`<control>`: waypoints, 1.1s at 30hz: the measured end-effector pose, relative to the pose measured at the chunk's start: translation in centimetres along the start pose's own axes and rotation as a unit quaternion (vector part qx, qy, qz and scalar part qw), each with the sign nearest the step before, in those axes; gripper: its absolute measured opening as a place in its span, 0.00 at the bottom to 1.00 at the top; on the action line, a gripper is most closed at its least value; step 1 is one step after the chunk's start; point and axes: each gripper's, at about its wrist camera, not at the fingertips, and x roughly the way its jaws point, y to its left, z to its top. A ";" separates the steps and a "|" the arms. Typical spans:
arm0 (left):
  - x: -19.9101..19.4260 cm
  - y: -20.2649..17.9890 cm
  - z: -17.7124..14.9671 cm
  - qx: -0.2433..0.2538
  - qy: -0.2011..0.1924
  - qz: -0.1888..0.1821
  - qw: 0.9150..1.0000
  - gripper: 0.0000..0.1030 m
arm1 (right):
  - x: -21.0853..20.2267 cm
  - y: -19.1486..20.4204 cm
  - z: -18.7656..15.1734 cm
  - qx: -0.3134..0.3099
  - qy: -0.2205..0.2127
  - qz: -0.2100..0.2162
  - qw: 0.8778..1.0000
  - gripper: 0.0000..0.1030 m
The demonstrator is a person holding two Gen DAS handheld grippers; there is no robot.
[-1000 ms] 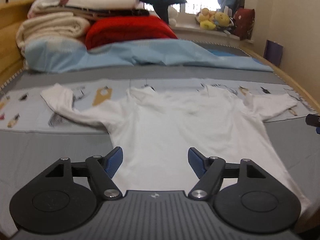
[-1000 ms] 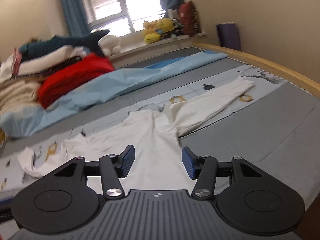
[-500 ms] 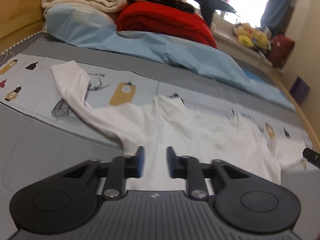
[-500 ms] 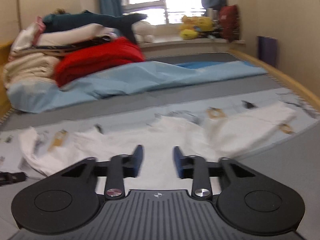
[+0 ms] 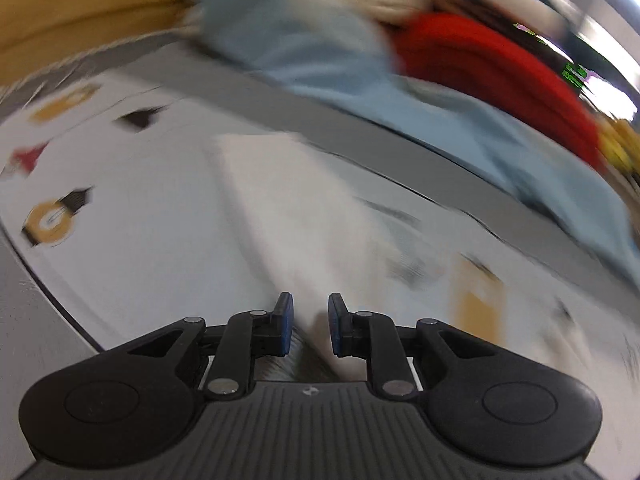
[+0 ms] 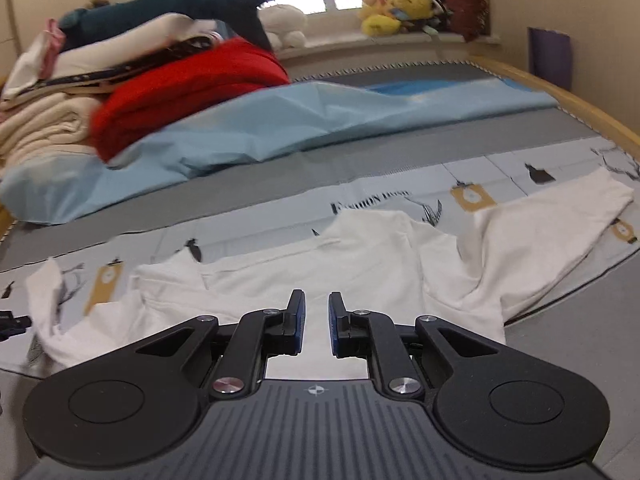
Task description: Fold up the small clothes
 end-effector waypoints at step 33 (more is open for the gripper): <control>-3.5 20.8 -0.4 -0.231 -0.075 0.045 0.969 0.71 | -0.1 1.2 -1.2 -0.035 0.029 -0.014 0.999 0.12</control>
